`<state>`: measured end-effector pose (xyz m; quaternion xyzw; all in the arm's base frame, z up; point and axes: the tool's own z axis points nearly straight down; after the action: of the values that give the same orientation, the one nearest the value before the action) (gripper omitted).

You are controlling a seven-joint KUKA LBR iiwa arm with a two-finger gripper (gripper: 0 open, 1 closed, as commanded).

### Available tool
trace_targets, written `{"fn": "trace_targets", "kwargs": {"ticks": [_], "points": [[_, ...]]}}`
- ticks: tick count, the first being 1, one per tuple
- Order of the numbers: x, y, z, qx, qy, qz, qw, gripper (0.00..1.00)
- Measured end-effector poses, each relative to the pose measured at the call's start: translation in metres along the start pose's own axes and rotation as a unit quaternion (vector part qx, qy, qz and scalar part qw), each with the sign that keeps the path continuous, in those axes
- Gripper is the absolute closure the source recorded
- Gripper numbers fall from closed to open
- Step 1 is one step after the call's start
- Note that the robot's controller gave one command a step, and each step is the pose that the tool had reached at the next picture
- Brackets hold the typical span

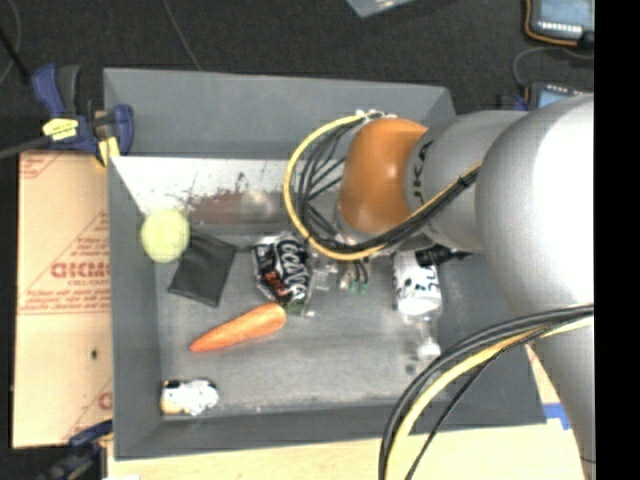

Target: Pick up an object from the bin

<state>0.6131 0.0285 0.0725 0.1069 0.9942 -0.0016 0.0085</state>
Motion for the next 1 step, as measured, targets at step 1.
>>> {"fn": "trace_targets", "kwargs": {"ticks": [1], "points": [[0.0012, -0.0031, -0.0054, 0.0, 0.0002, 0.008, 1.0, 1.0]]}}
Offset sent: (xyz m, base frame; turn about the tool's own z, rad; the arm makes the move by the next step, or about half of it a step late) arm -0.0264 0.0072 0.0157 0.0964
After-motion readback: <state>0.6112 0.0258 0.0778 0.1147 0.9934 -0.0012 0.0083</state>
